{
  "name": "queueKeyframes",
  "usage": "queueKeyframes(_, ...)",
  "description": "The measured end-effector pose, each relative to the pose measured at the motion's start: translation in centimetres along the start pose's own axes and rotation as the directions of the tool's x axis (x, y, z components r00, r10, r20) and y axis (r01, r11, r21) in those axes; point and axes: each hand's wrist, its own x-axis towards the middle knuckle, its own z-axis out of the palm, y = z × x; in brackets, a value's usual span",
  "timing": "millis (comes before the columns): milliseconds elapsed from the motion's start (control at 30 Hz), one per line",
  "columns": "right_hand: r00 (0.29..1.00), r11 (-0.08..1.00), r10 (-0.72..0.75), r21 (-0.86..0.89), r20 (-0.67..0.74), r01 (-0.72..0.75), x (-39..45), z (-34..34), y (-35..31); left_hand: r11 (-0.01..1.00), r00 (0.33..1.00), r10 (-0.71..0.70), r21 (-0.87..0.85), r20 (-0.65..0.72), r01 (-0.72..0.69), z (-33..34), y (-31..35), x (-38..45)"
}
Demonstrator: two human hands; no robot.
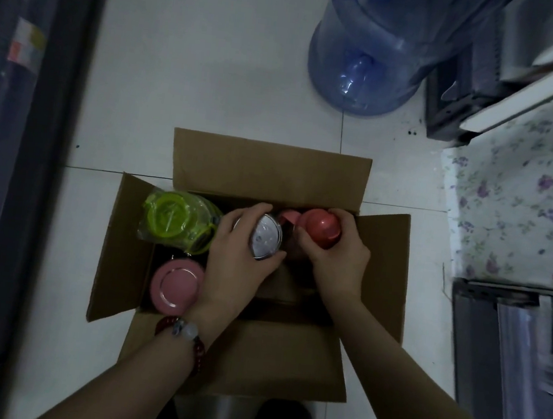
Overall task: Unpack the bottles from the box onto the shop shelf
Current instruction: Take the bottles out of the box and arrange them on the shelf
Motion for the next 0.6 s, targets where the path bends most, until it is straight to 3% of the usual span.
queueKeyframes(367, 0.996, 1.0, 0.02, 0.023, -0.087, -0.018, -4.3, -6.8, -5.7, 1.0, 0.996, 0.011, 0.013, 0.089, -0.012, -2.2, 5.7, -1.6)
queueKeyframes(600, 0.987, 0.998, 0.059, 0.013, -0.153, -0.058, -8.6, -15.8, -13.9, 0.999, 0.994, 0.012, -0.037, 0.112, -0.008, -8.5, 17.6, -2.7)
